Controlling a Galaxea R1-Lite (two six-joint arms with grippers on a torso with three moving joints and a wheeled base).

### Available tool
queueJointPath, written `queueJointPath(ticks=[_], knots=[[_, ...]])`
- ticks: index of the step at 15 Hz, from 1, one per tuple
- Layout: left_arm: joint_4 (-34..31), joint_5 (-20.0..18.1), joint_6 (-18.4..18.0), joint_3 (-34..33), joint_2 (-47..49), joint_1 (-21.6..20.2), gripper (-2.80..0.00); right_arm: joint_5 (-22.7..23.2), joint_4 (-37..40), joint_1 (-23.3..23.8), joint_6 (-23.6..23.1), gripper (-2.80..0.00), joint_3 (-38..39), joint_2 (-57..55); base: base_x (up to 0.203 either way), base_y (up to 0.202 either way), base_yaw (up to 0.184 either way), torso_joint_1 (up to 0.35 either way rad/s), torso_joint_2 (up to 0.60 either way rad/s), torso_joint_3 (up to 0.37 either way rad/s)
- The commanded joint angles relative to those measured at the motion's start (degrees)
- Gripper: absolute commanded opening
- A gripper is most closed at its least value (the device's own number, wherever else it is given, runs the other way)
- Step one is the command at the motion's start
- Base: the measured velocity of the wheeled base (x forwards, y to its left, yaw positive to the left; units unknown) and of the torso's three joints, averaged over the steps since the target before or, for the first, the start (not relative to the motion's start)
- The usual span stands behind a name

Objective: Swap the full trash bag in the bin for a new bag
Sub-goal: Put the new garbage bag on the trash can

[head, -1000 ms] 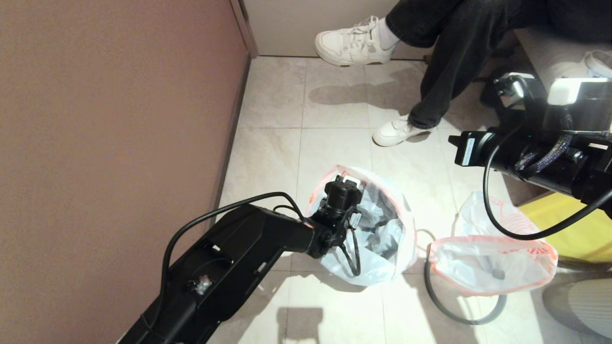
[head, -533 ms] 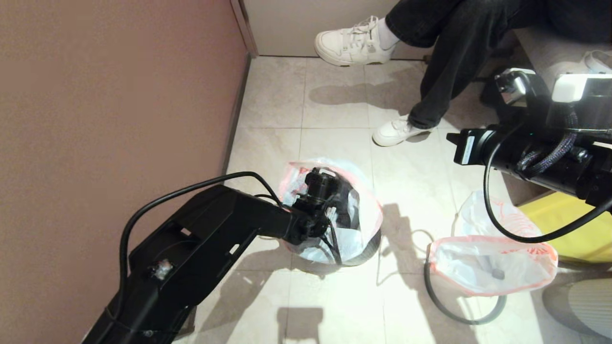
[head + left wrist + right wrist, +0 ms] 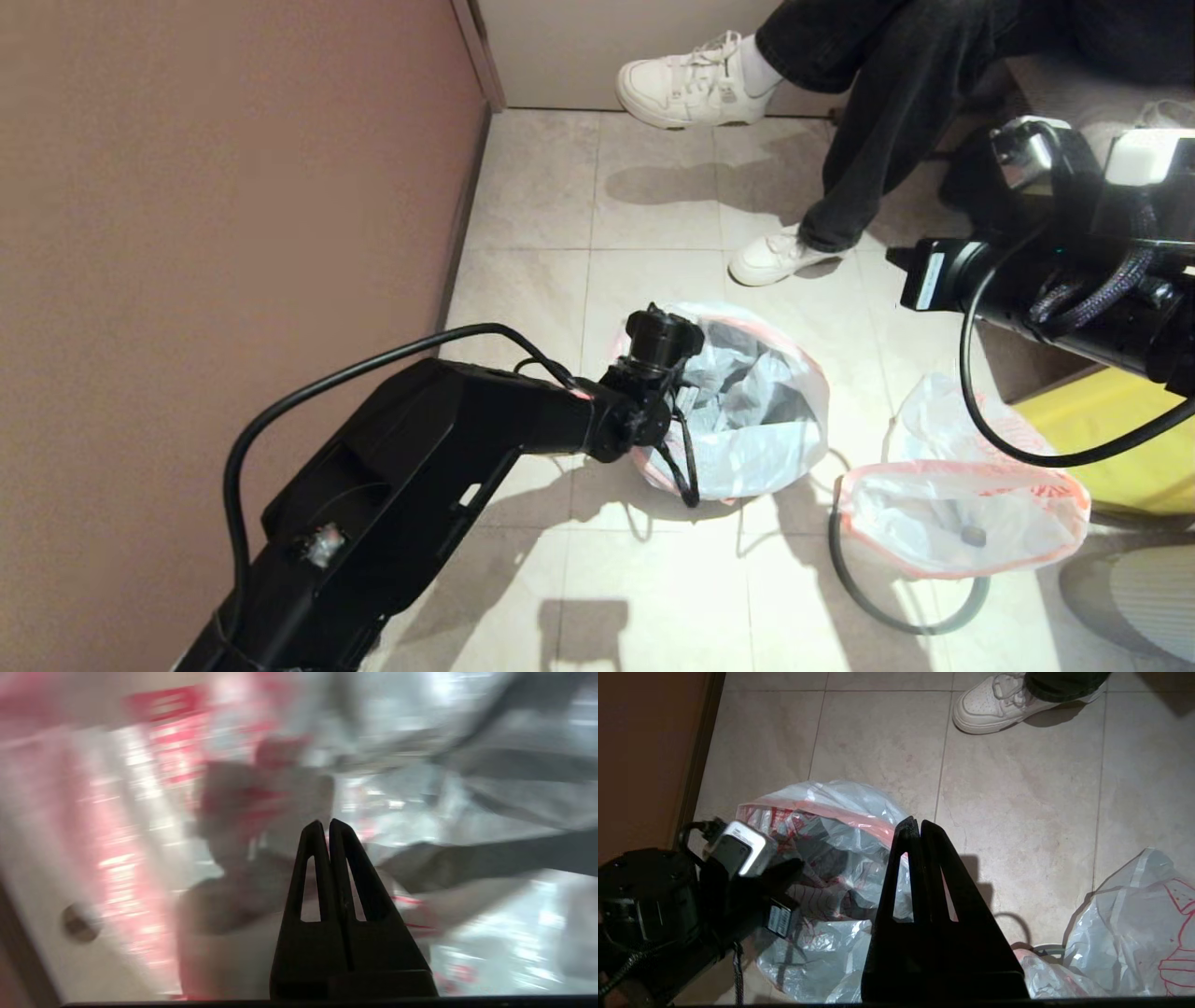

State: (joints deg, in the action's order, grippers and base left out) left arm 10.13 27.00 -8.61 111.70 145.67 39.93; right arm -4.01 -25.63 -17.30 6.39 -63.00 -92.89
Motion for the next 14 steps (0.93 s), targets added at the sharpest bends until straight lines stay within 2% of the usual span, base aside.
queueJointPath(ticks=[1,3,4,5,8,10,11,12,14], knots=[[0.28,-1.21,-0.48,0.72,1.30,1.36,-2.80,-0.03,-0.12,0.39,0.11,-2.80,-0.06,0.13,0.000,0.000,0.000,0.000,0.00,0.000],[4.89,-3.34,-0.35,0.72,1.05,2.67,-2.80,-0.03,-0.12,0.95,0.12,-2.80,-0.28,0.78,0.000,0.000,0.000,0.000,0.00,0.000],[7.76,-6.71,-0.50,0.72,1.08,3.20,-2.80,-0.02,-0.12,0.89,0.12,-2.80,-0.10,0.88,0.000,0.000,0.000,0.000,0.00,0.000],[8.30,-8.13,-0.58,0.68,1.19,4.27,-2.80,-0.03,-0.12,1.01,0.12,-2.80,-0.16,0.65,0.000,0.000,0.000,0.000,0.00,0.000],[6.75,-9.74,-0.78,0.73,3.31,3.71,-2.80,-0.01,-0.12,0.59,0.03,-2.80,0.14,0.71,0.000,0.000,0.000,0.000,0.00,0.000],[8.30,-4.80,3.04,0.02,2.90,3.45,-2.80,-0.03,-0.12,0.86,0.03,-2.80,-0.19,0.87,0.000,0.000,0.000,0.000,0.00,0.000],[7.76,-5.61,3.33,0.09,2.48,3.05,-2.80,-0.03,-0.12,0.62,0.03,-2.80,0.00,0.87,0.000,0.000,0.000,0.000,0.00,0.000],[7.22,-8.27,2.94,0.55,3.11,2.90,-2.80,-0.02,-0.12,0.44,0.03,-2.80,0.14,0.81,0.000,0.000,0.000,0.000,0.00,0.000],[9.10,-10.57,1.31,0.89,4.20,2.90,-2.80,-0.03,-0.12,0.60,0.03,-2.80,0.07,0.78,0.000,0.000,0.000,0.000,0.00,0.000]])
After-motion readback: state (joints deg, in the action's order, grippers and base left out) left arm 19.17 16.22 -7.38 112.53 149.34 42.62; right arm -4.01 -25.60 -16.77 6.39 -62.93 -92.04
